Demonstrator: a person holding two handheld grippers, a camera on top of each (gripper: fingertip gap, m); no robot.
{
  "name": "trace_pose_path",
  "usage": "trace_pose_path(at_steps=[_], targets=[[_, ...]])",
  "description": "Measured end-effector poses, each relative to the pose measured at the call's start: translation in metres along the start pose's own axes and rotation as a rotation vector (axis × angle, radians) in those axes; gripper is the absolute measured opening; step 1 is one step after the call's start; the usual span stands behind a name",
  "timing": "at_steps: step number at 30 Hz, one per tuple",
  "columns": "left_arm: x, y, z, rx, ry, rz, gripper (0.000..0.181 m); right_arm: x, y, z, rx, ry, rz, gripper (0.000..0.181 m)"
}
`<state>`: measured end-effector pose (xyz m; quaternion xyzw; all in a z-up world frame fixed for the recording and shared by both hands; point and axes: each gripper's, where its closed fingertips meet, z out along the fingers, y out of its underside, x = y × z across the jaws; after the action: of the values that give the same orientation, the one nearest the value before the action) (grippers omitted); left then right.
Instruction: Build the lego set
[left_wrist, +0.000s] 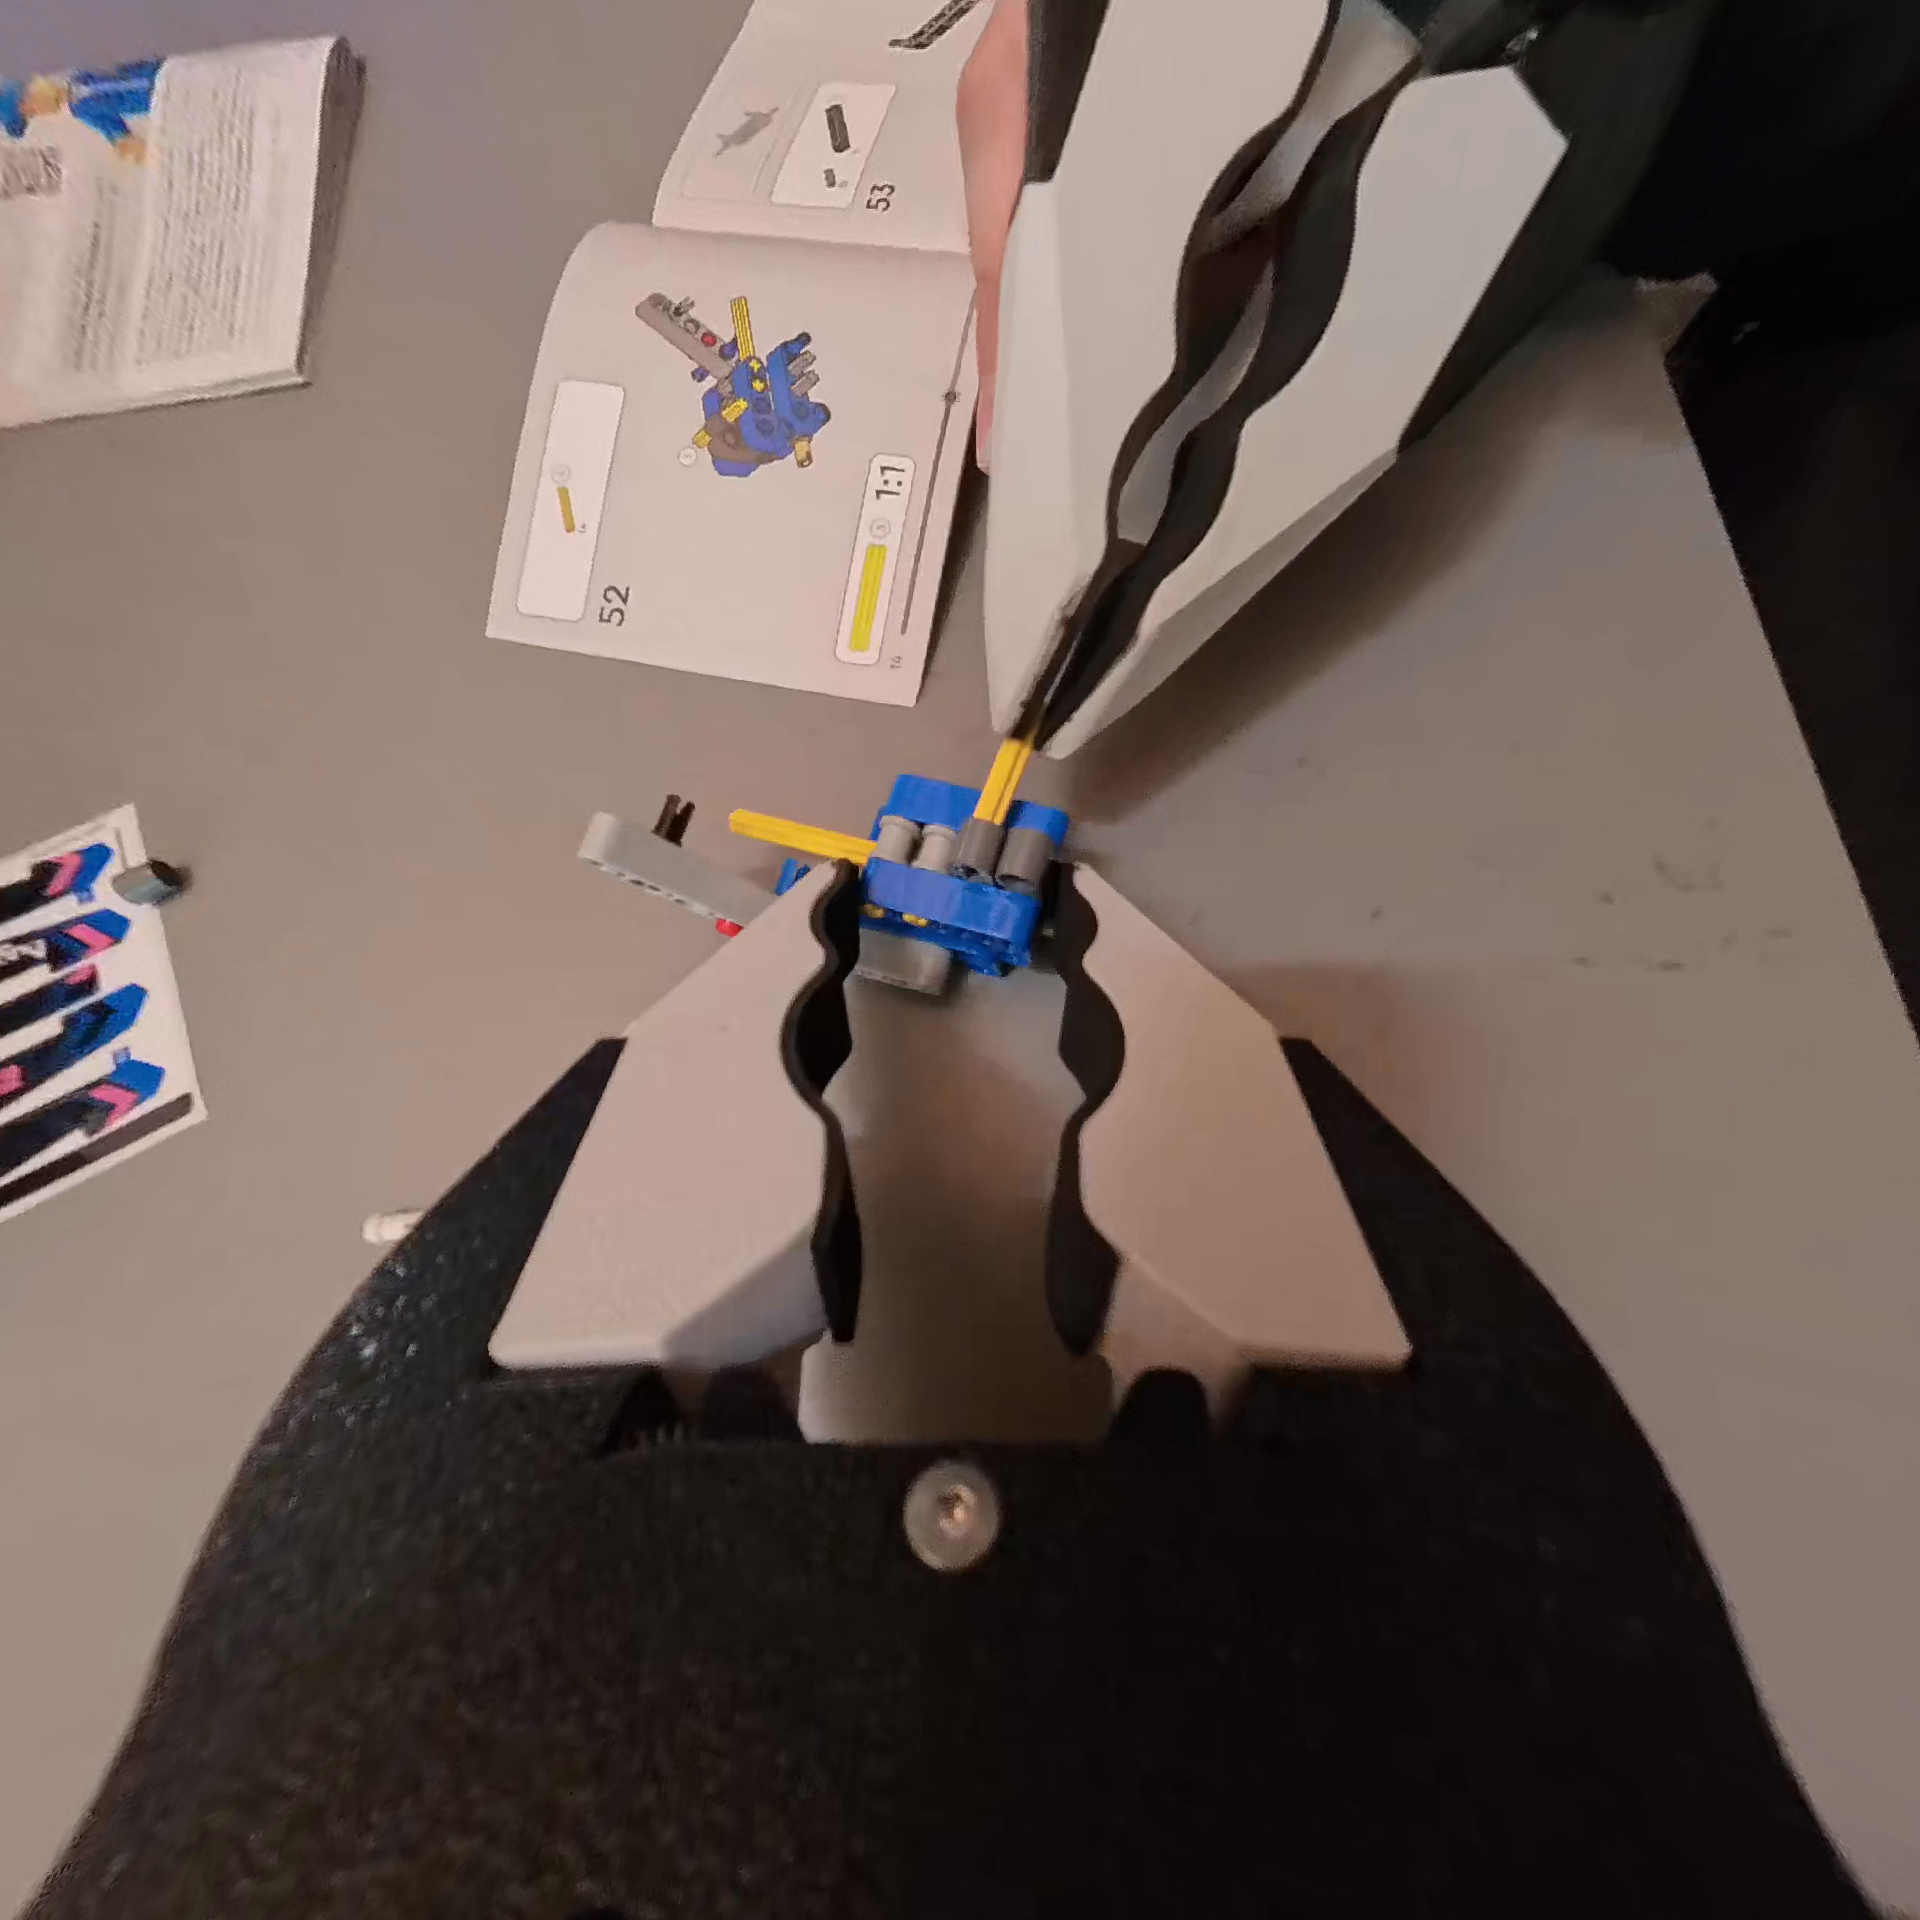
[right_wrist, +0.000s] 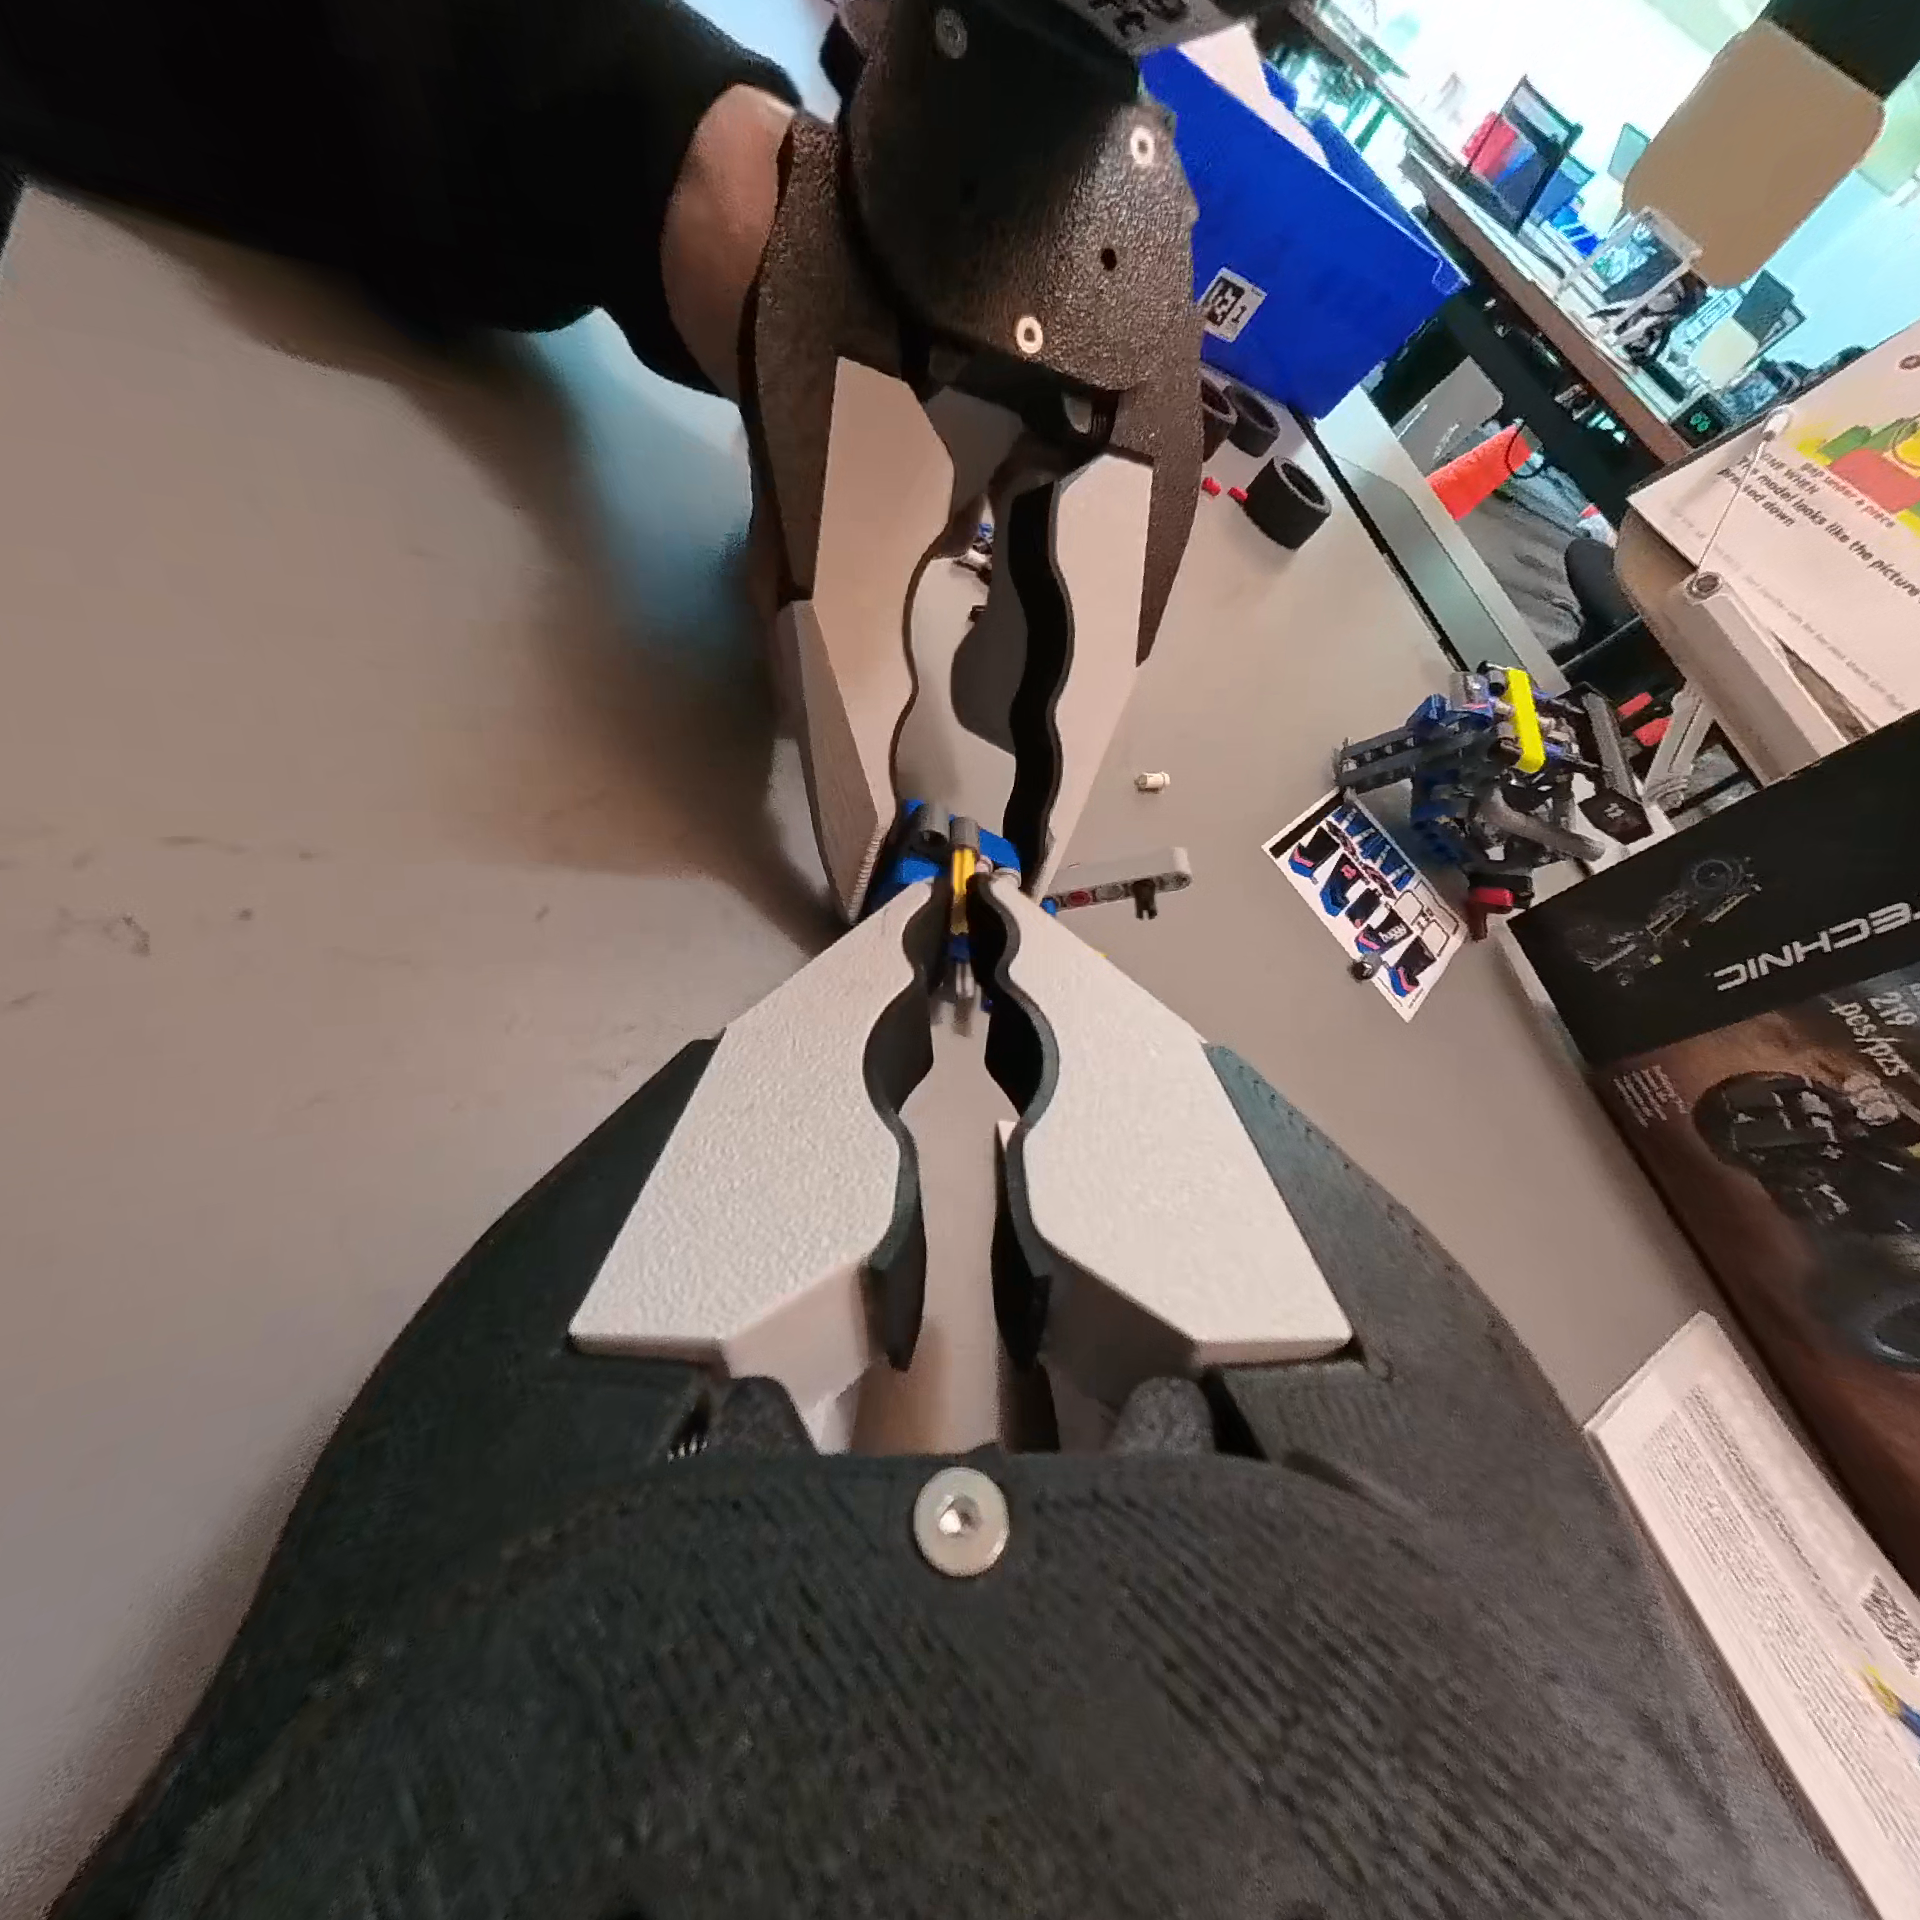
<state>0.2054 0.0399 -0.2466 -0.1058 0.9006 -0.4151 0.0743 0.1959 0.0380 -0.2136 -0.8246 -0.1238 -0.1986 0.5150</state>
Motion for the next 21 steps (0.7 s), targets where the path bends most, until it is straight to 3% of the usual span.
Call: trace_pose_path(at_steps=[5, 10, 17, 21], targets=[[-0.002, 0.000, -0.002, 0.016, -0.027, 0.080, 0.034, -0.001, -0.001, 0.002, -0.006, -0.005, 0.003, 0.003], [-0.001, 0.001, -0.002, 0.019, 0.011, 0.012, 0.034, 0.000, -0.001, 0.003, 0.003, -0.013, 0.015, 0.002], [0.002, -0.008, 0.008, 0.004, -0.041, 0.131, 0.035, -0.008, -0.007, 0.015, -0.014, -0.061, 0.009, 0.000], [-0.003, -0.006, 0.005, -0.002, -0.081, 0.145, 0.035, -0.005, -0.006, 0.003, -0.006, -0.041, -0.008, 0.000]])
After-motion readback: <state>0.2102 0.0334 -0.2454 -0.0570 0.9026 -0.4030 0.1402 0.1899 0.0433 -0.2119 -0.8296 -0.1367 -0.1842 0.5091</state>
